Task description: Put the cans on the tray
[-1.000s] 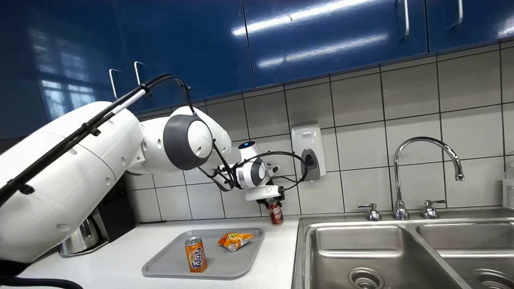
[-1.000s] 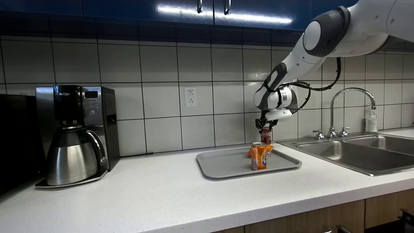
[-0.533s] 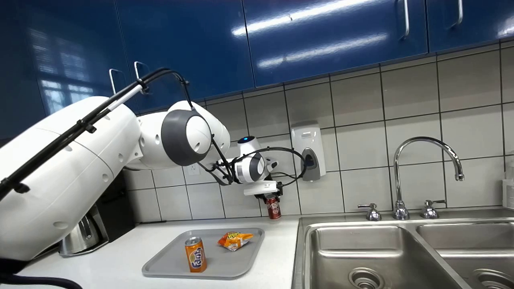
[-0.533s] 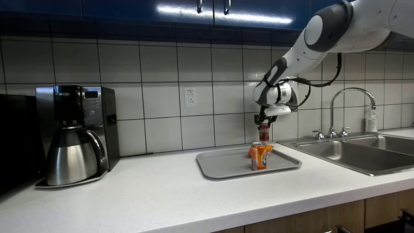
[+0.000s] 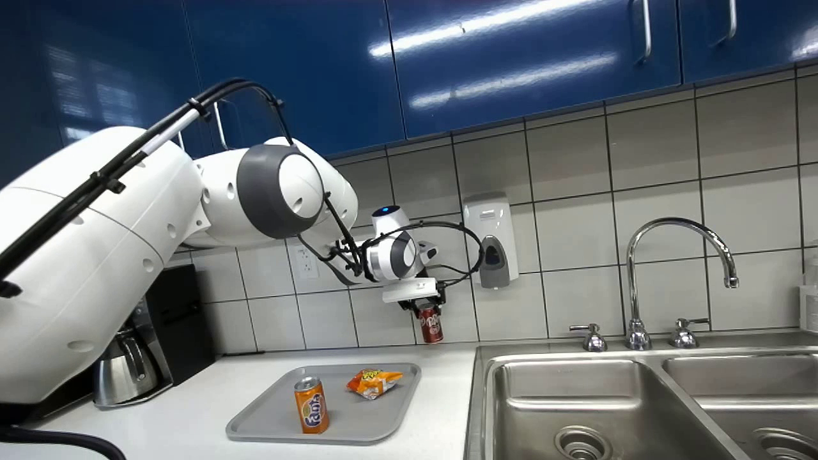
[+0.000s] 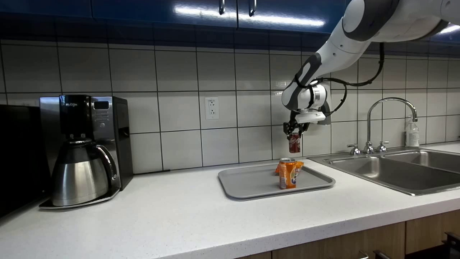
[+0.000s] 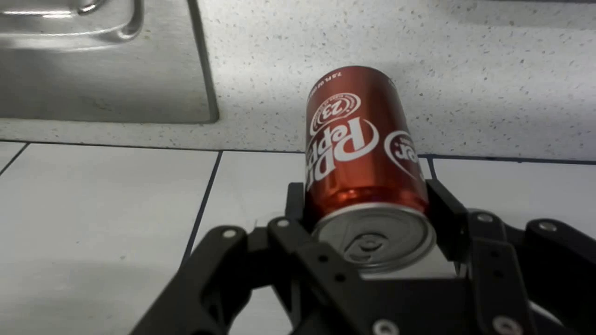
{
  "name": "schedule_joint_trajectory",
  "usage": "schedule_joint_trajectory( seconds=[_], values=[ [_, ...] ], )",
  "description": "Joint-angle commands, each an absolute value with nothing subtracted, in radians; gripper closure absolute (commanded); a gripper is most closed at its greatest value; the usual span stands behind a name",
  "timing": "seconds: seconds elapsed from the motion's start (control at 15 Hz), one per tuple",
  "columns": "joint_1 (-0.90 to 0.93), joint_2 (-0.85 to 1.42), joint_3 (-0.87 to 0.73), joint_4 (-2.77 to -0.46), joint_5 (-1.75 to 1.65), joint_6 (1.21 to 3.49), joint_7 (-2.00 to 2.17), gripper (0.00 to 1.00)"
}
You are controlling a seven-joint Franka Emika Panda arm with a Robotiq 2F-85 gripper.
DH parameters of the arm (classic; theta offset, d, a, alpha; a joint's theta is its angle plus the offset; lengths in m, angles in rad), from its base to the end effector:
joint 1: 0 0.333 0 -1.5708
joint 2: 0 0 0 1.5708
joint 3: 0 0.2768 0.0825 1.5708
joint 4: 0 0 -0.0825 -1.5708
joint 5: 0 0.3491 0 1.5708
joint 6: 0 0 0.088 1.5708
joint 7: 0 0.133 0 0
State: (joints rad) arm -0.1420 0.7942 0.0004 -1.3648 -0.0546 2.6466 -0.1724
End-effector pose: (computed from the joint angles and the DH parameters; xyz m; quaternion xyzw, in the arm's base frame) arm 0.7243 -0.1025 0.2668 0.9696 0.0350 0.2355 0.0558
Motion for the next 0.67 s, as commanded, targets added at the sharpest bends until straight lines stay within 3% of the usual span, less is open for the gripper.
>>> schedule_joint_trajectory(
  seconds=[0.0,0.6],
  values=[
    [-0.153,0.663,0.01,-1.521,-0.047,2.651,-0.203,0.61],
    [-0.153,0.493,-0.001,-1.756,-0.044,2.665,-0.2,0.61]
  ],
)
